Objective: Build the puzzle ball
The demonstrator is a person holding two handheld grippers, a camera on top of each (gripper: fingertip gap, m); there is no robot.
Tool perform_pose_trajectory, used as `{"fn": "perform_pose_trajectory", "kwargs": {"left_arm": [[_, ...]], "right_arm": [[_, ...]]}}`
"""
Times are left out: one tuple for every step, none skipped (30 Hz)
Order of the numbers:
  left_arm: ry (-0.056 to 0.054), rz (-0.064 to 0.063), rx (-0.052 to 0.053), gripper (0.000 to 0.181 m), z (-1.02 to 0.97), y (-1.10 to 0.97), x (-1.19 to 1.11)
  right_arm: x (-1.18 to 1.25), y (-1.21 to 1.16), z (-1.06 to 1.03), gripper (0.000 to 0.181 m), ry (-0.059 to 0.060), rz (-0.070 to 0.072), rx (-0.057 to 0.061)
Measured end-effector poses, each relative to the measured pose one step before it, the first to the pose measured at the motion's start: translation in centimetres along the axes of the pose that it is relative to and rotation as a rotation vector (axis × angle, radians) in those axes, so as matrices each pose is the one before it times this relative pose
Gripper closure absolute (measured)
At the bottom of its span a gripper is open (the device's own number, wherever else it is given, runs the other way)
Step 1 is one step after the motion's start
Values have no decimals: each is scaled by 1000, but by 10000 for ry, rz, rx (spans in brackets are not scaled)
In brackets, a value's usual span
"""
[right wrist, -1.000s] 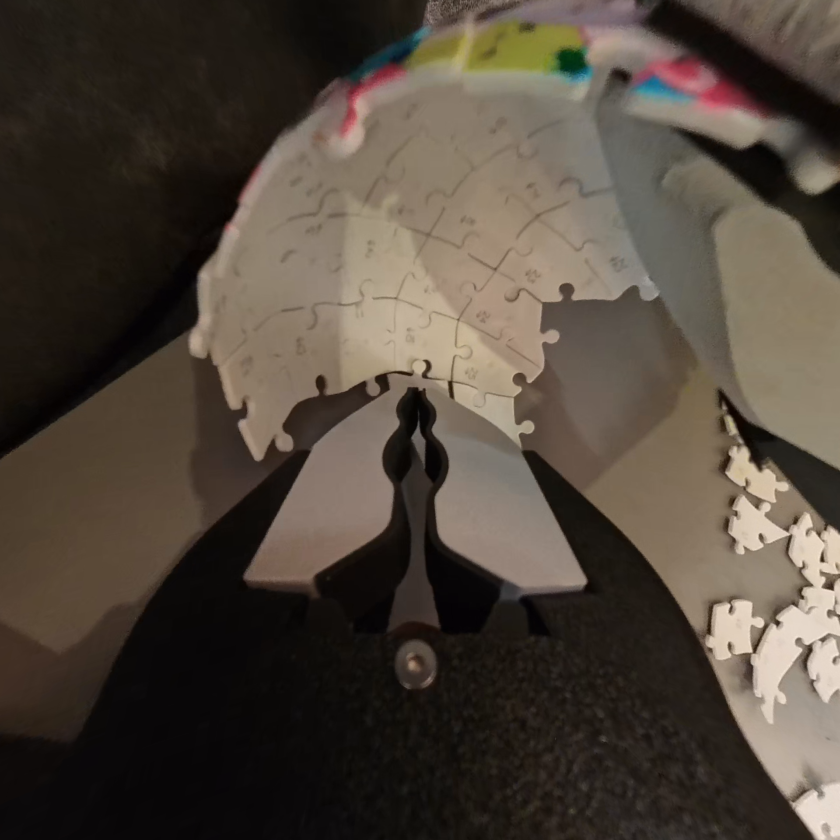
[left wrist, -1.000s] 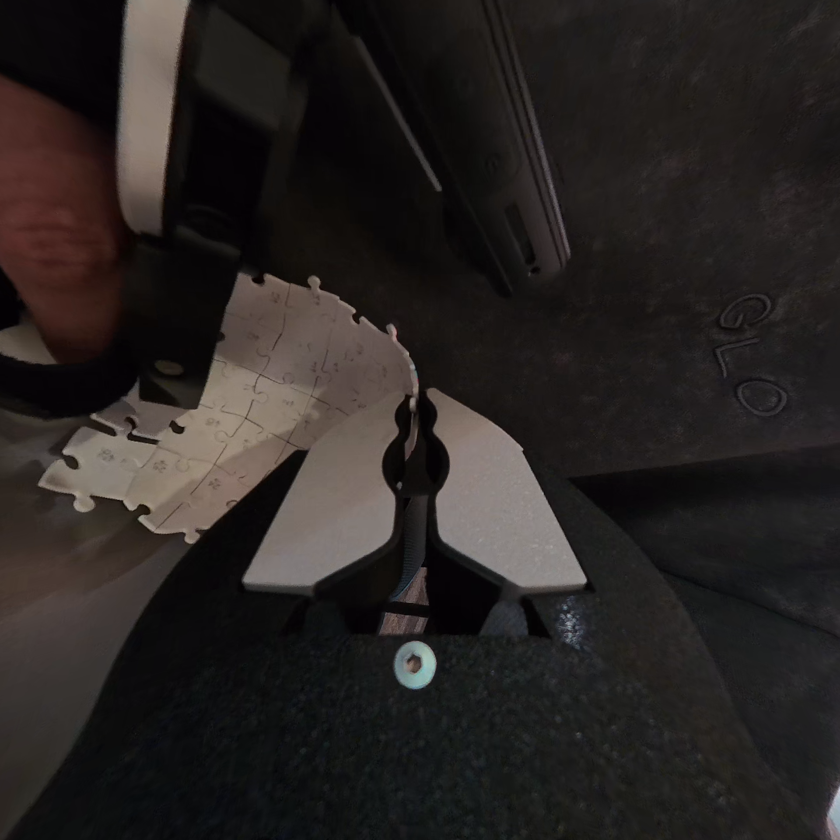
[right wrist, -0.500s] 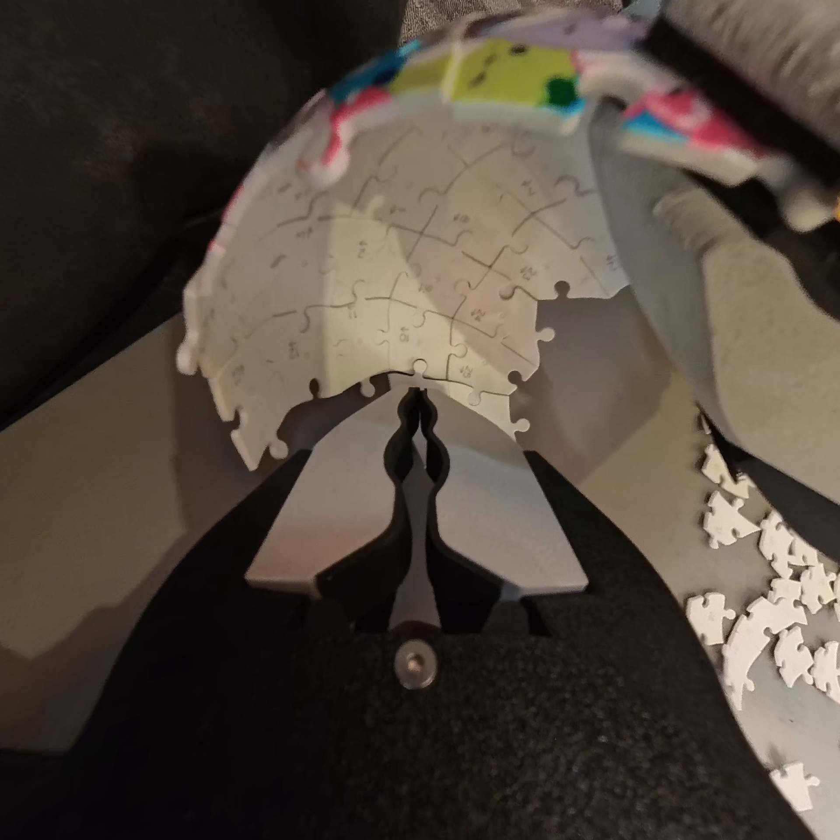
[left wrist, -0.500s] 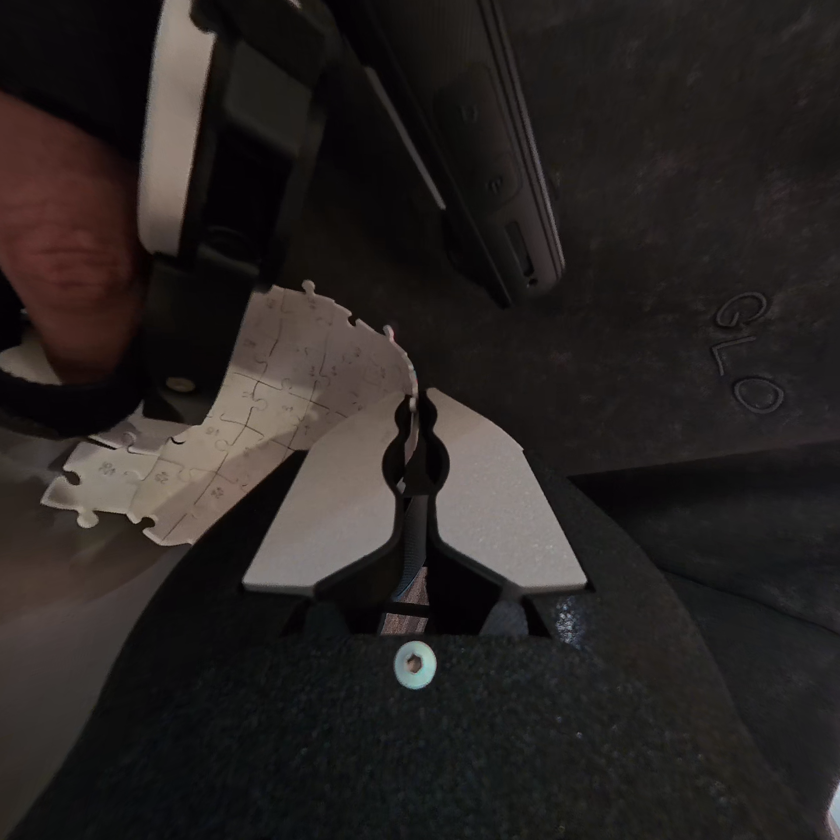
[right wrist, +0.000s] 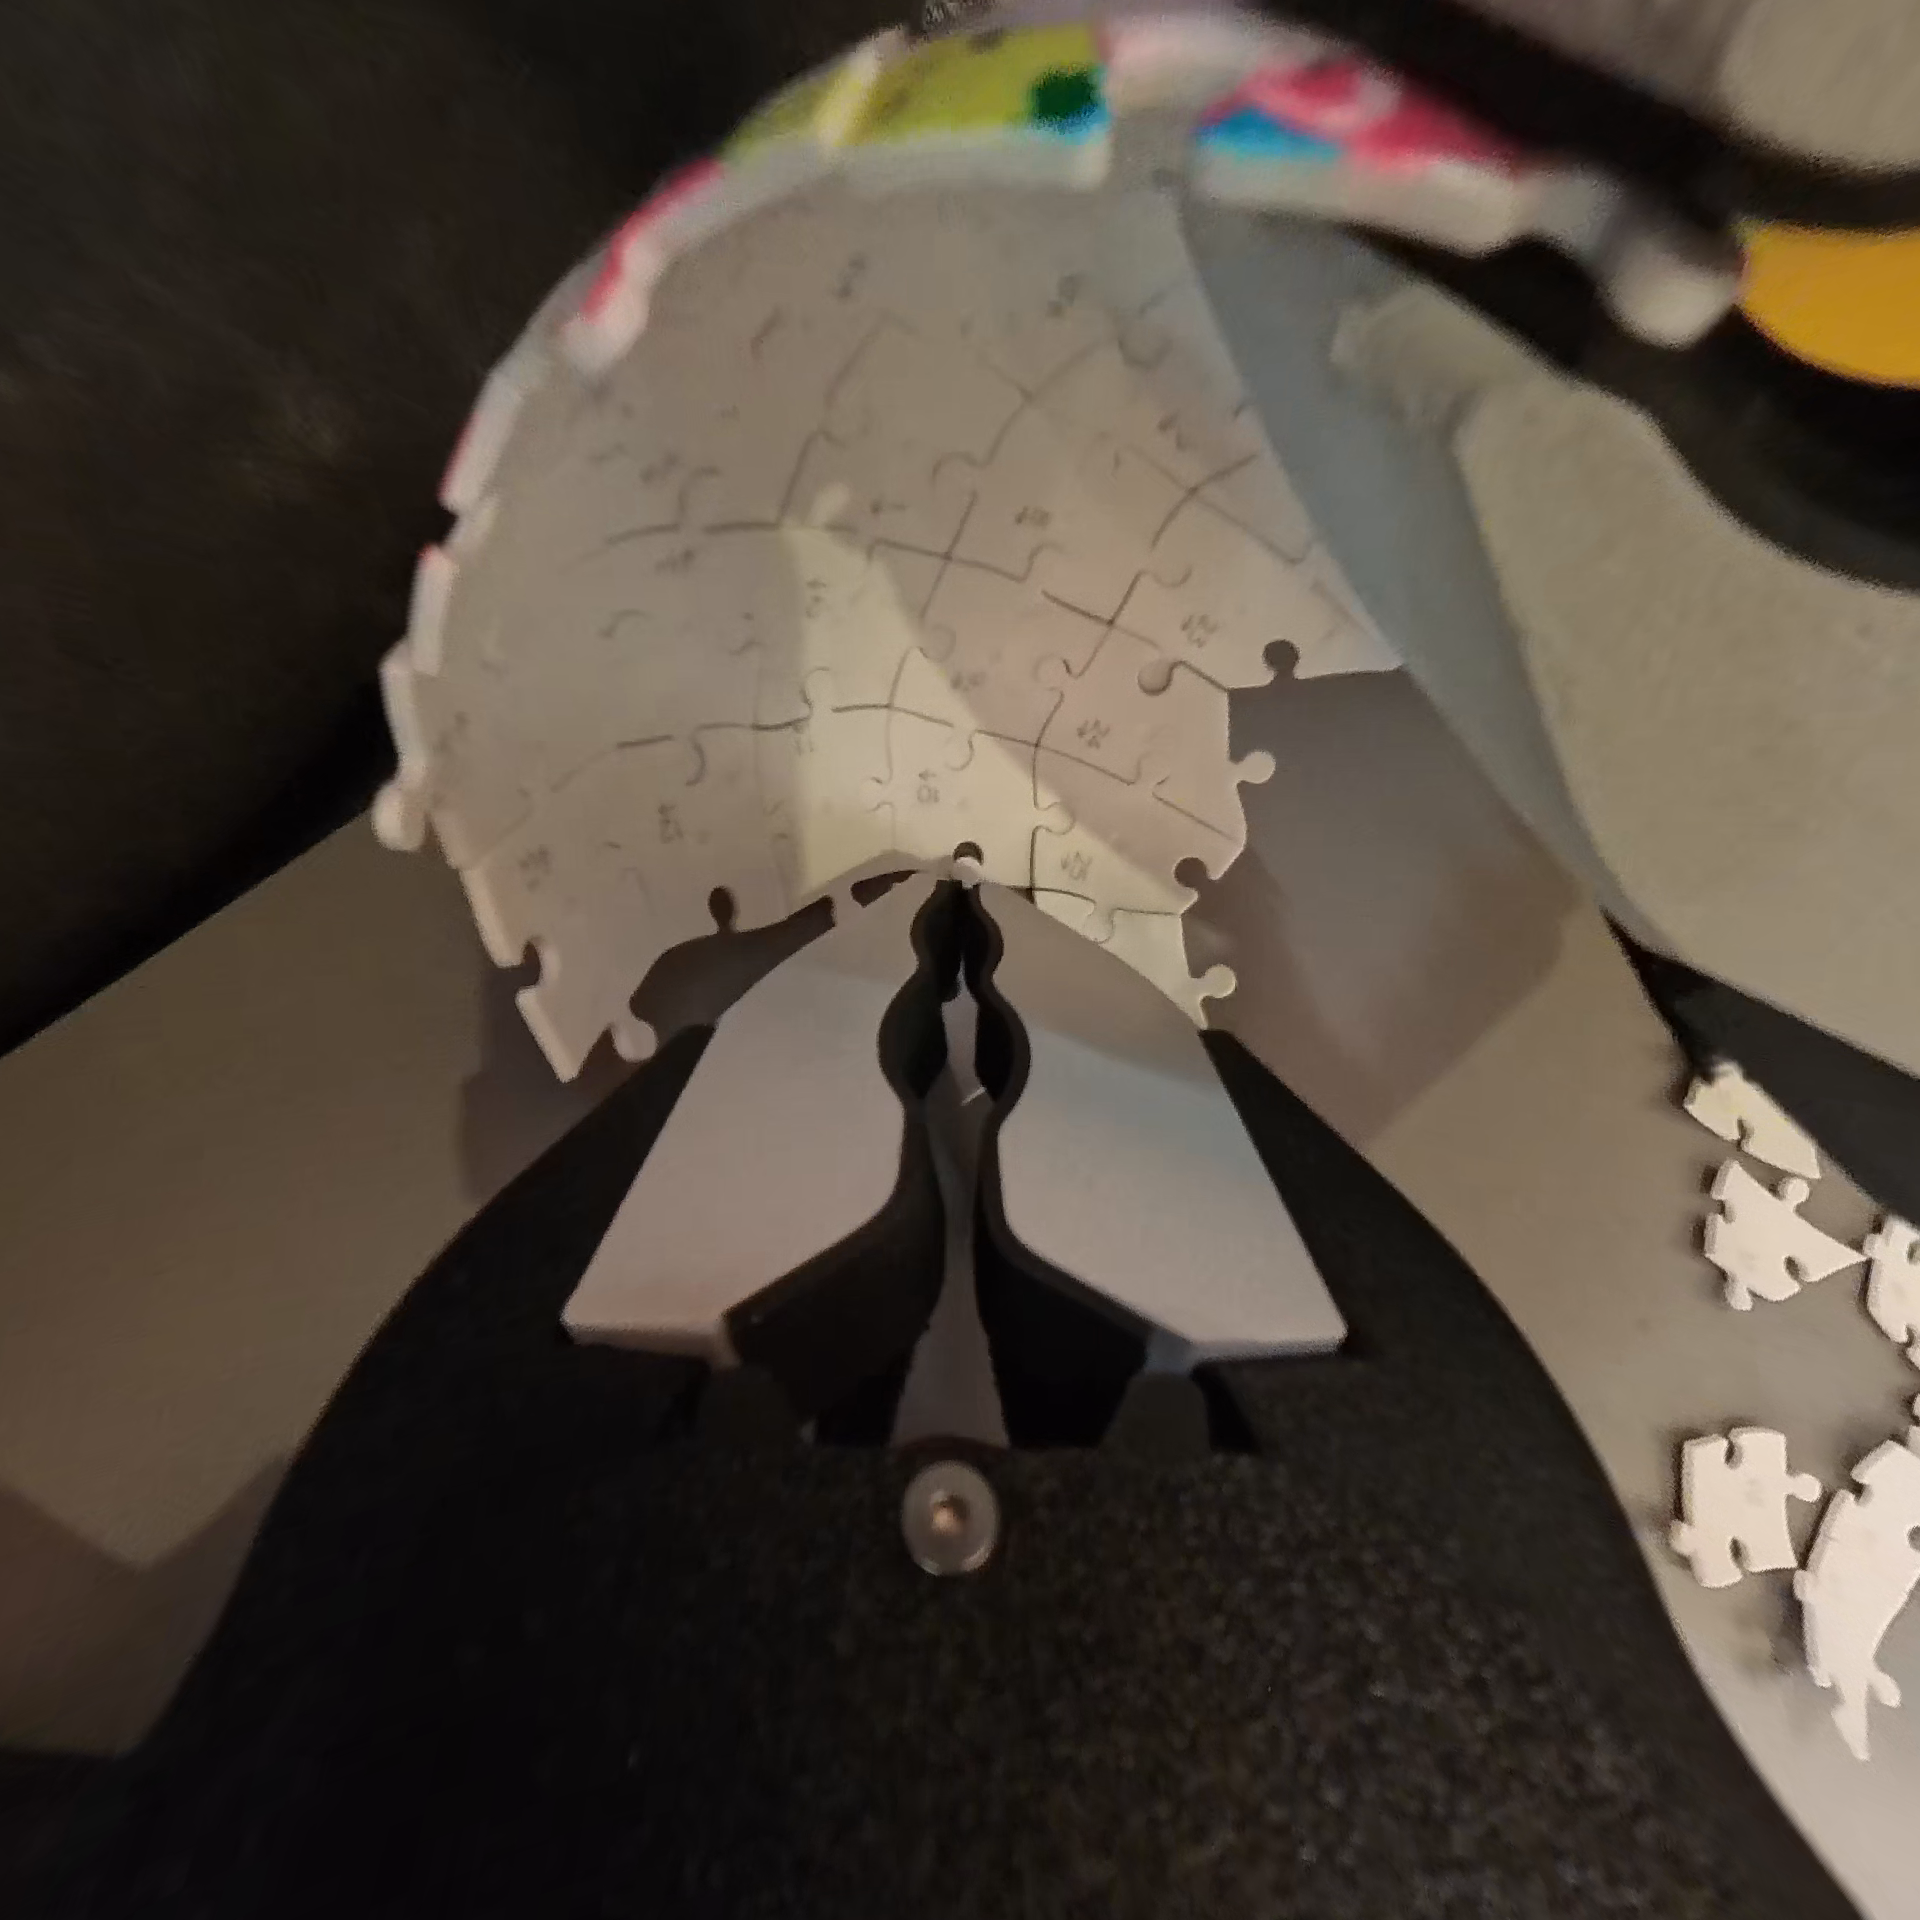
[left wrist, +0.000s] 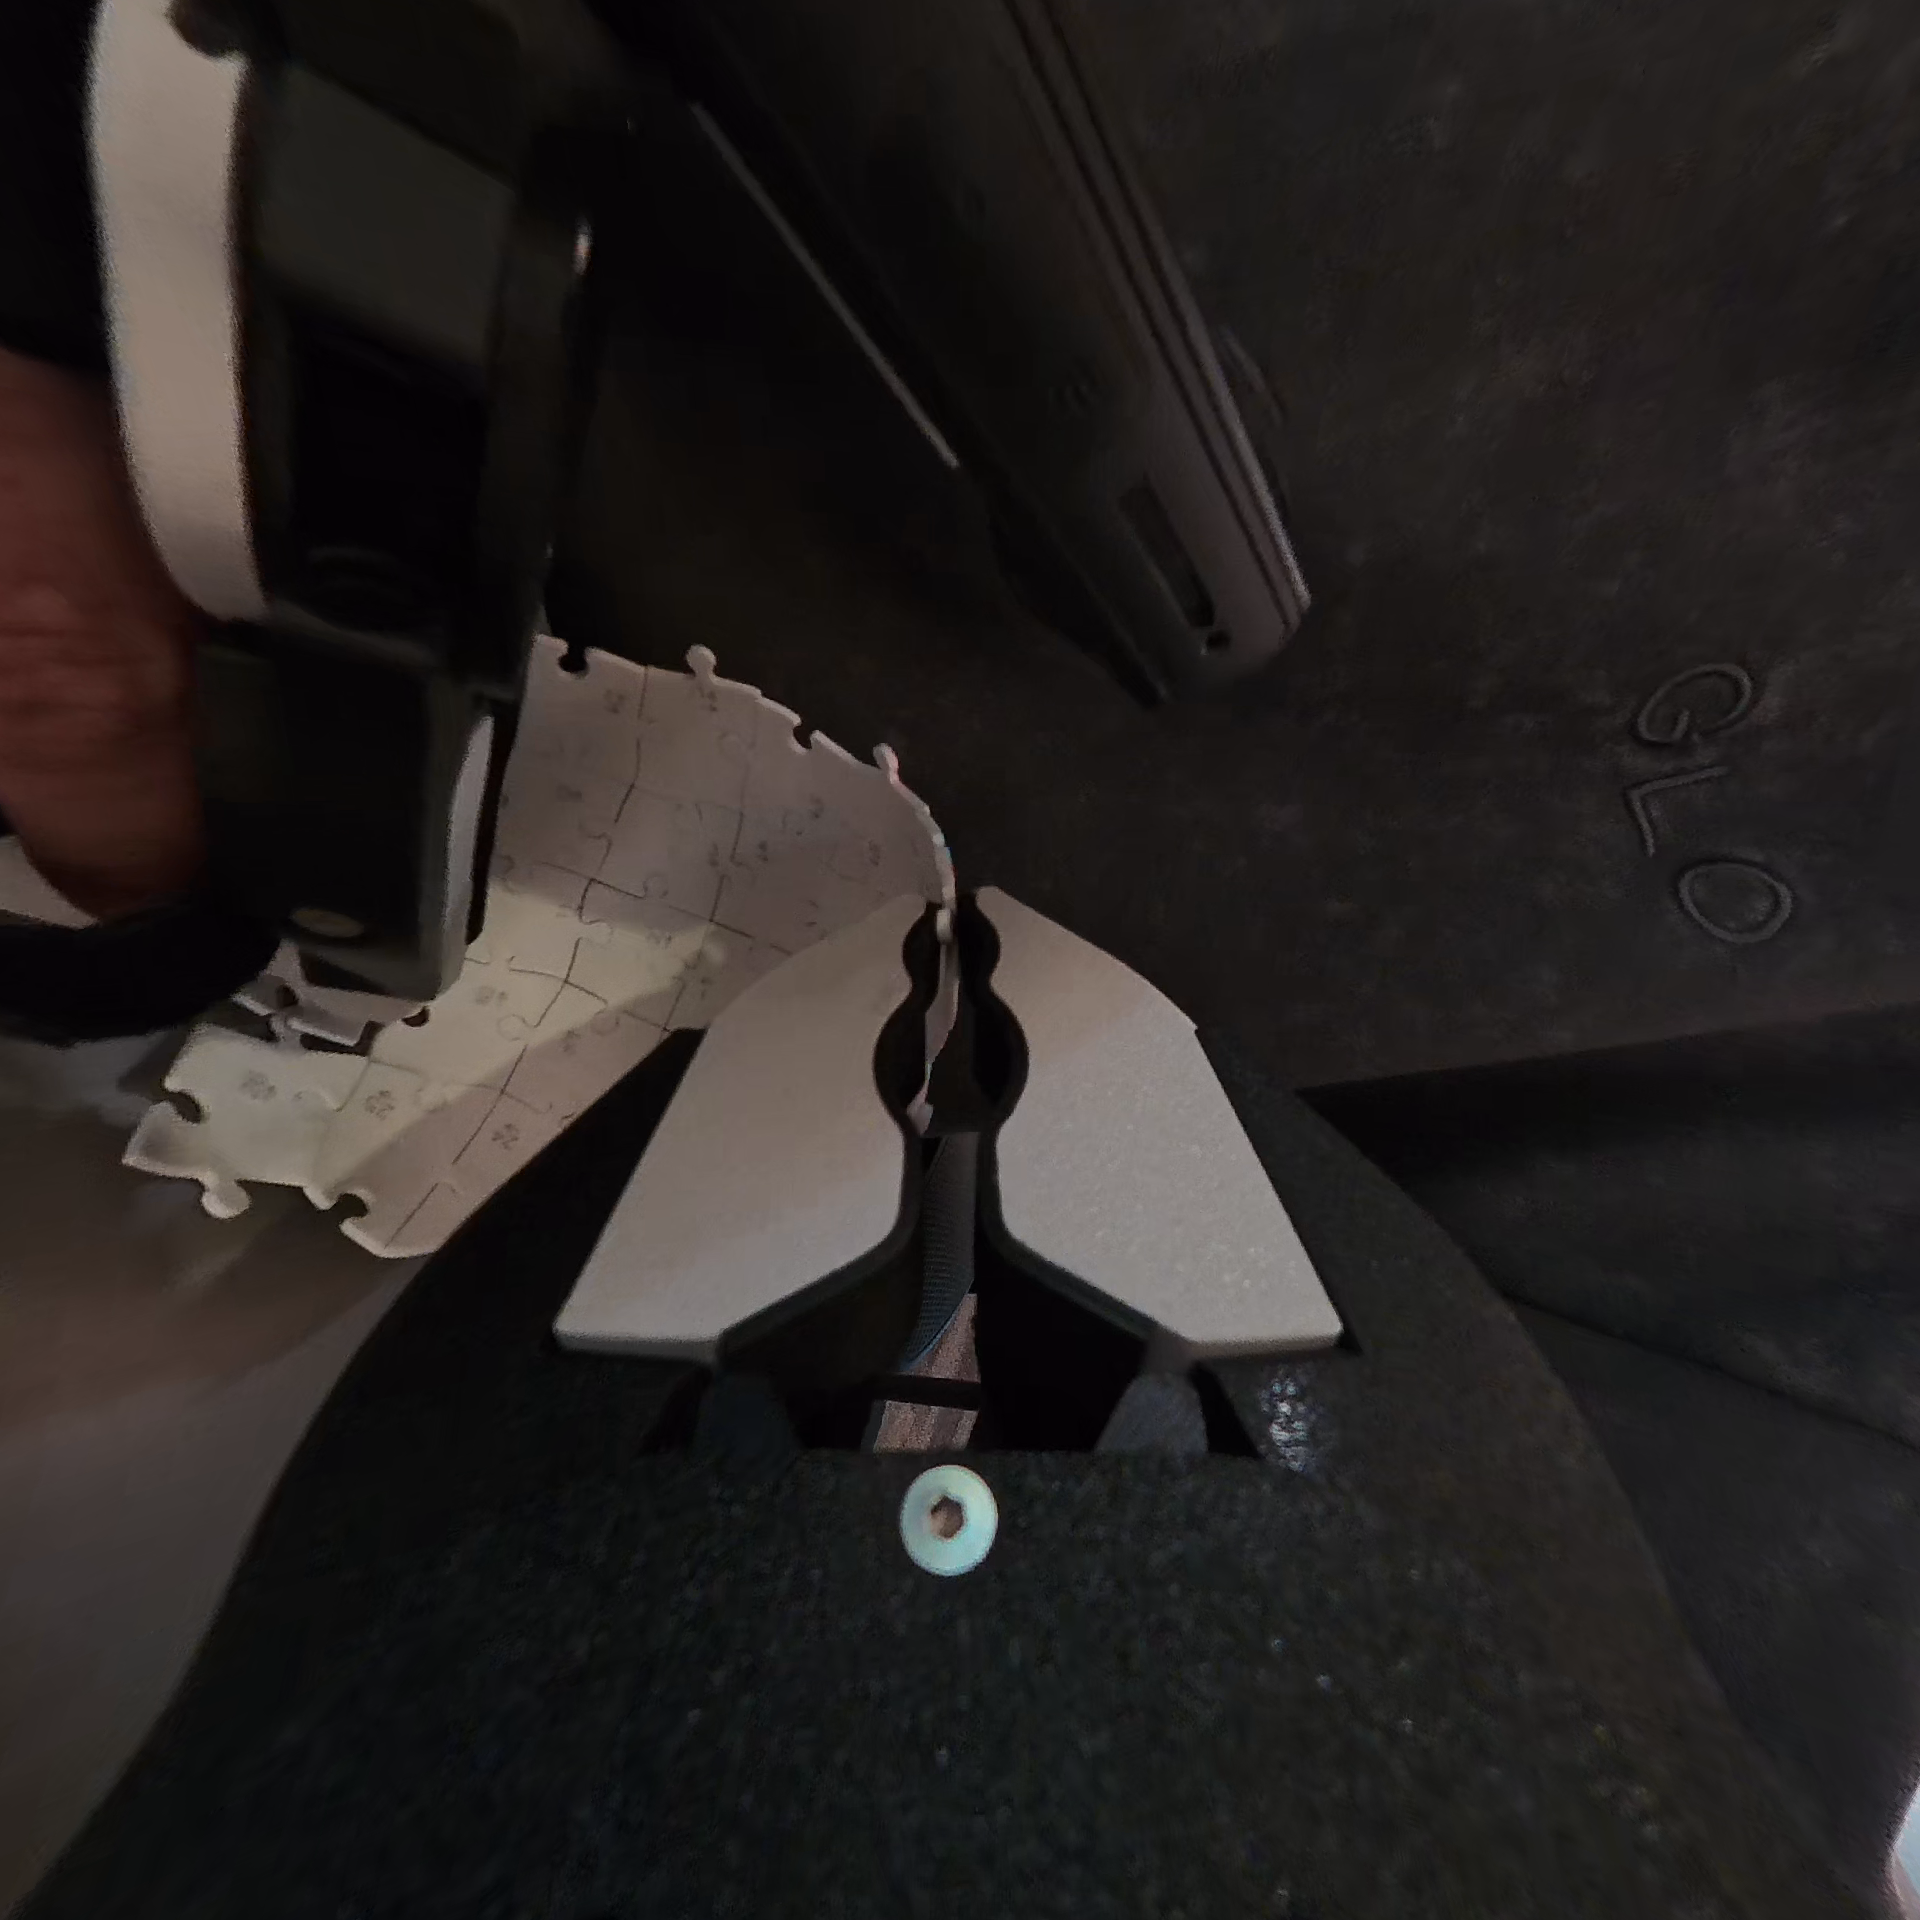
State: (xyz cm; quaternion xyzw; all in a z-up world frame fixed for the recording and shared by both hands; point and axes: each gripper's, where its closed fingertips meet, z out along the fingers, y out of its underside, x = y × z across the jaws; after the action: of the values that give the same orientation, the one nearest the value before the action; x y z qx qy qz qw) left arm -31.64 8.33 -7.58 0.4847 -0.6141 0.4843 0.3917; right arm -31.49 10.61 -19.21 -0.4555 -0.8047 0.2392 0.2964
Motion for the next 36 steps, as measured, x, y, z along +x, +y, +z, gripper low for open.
{"fn": "perform_pose_trajectory", "kwargs": {"left_arm": [[-7, -8, 6, 179, -35, -5, -12], [-10, -5, 15, 179, -33, -41, -4], [-24, 10, -5, 179, -10, -10, -12], [-6, 13, -21, 179, -5, 26, -15], [8, 8, 2, 179, 11, -23, 3], [15, 1, 19, 179, 8, -49, -9], [17, 10, 3, 178, 4, -11, 4], [13, 10, -6, 178, 20, 1, -8], [18, -6, 6, 178, 1, -21, -8], [15, 4, 4, 178, -15, -21, -1], [7, 10, -6, 178, -14, -2, -2], [6, 13, 7, 178, -38, -21, 7], [1, 18, 22, 178, -40, -32, 6], [9, -1, 9, 178, -40, -7, -8], [18, -3, -3, 178, -17, 29, 7], [16, 8, -5, 178, -1, 28, 11], [10, 7, -11, 178, -5, 36, 3], [18, 10, -13, 178, -7, 29, 9], [25, 6, -5, 178, -29, 13, 4], [28, -2, 2, 179, -20, -12, -12], [32, -5, 7, 179, -27, -36, -10], [27, -7, 1, 178, -13, -33, -1], [13, -3, -18, 178, 0, -21, -10], [2, 4, -9, 178, 12, -38, -8], [-3, 4, 1, 178, -4, -45, 3], [0, -2, -11, 178, 2, 4, 1], [11, -11, -2, 178, 3, -3, 0], [13, -11, 16, 178, -2, -13, -7], [16, -21, 8, 178, -6, 0, -6], [16, -18, 7, 178, -7, -9, -11], [5, -3, 11, 178, 0, -12, -2], [-2, 0, 5, 178, -7, -15, -7], [-4, 5, 8, 178, -7, -31, -5], [-6, 11, 6, 178, -10, -11, 2], [-1, 4, 4, 178, 1, -7, 5], [1, 5, 3, 178, 10, 3, 11]], "right_arm": [[1, -2, -8, 181, -20, -33, -34], [6, -8, 0, 181, -22, 25, -3], [133, -1, 13, 181, 99, -56, 4], [146, -28, 52, 181, 186, -180, 49], [17, -76, 42, 181, 111, -195, 84], [-4, -41, 12, 181, 51, -85, 47], [24, -6, -5, 181, 15, -18, 14], [105, 7, 6, 181, 72, -57, -25], [130, 14, -20, 181, 116, -106, -25], [182, -113, -168, 181, 148, -38, 94], [170, -182, -371, 181, 130, 92, 189], [212, -85, -579, 181, 138, 175, 179], [283, 144, -685, 181, 166, 212, 88], [215, 409, -668, 181, 111, 249, -58], [46, 626, -556, 181, 30, 277, -219], [7, 801, -391, 181, 51, 249, -369], [-103, 753, -212, 181, 37, 151, -372], [-331, 447, -87, 181, -63, 56, -195], [-239, 174, -26, 181, 11, 12, -50], [-117, 89, 59, 181, 38, 17, -13], [-155, 171, 132, 181, -63, 39, -82], [-107, 97, 174, 181, -84, 26, -63], [5, -53, 178, 181, -28, -2, 22], [34, -126, 177, 181, -23, -27, 51], [17, -105, 182, 181, -34, -39, 18], [34, -104, 178, 181, -14, -44, -16], [73, -110, 143, 181, 23, -52, -5], [35, -100, 128, 181, 6, -42, 3], [85, -34, 87, 181, 33, -28, -15], [96, 6, 34, 181, 22, 10, -21], [120, 66, -14, 181, 45, 35, -51], [147, 59, -109, 181, 81, 27, -35], [64, -31, -178, 181, 51, 8, 28], [-28, -213, -236, 181, 11, -20, 112], [-155, -426, -211, 181, -53, -71, 203], [-334, -693, -111, 181, -157, -122, 326]]}}
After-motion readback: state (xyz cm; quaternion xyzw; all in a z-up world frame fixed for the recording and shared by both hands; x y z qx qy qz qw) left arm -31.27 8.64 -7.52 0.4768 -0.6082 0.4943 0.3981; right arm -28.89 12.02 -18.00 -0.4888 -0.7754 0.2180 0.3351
